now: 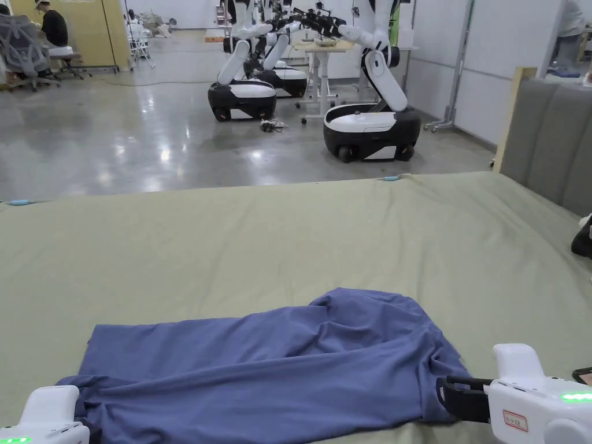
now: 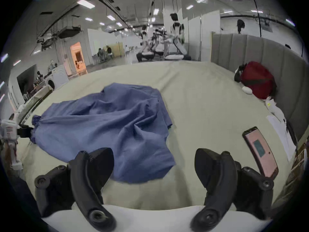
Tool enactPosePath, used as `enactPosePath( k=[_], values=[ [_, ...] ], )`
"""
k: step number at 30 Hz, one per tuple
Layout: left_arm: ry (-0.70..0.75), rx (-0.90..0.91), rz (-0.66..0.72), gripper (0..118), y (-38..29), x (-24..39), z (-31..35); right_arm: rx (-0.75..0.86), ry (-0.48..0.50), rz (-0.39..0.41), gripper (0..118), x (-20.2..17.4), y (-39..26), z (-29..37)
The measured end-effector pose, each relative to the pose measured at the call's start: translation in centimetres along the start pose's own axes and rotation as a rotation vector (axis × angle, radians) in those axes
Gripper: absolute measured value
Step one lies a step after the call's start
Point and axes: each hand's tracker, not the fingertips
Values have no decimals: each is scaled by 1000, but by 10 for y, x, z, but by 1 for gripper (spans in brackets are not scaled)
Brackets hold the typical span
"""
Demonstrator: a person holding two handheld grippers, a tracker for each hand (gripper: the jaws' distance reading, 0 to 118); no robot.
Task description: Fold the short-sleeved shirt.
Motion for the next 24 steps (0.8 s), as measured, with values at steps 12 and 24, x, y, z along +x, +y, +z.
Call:
enactPosePath(
  k=[12, 24],
  values=[
    [-60, 84, 137, 3, 2, -44, 31, -27, 109, 48, 16, -11, 41, 55],
    [-102, 177, 114, 3, -27, -52, 127, 2, 107, 79, 16, -1, 21, 143]
  ],
)
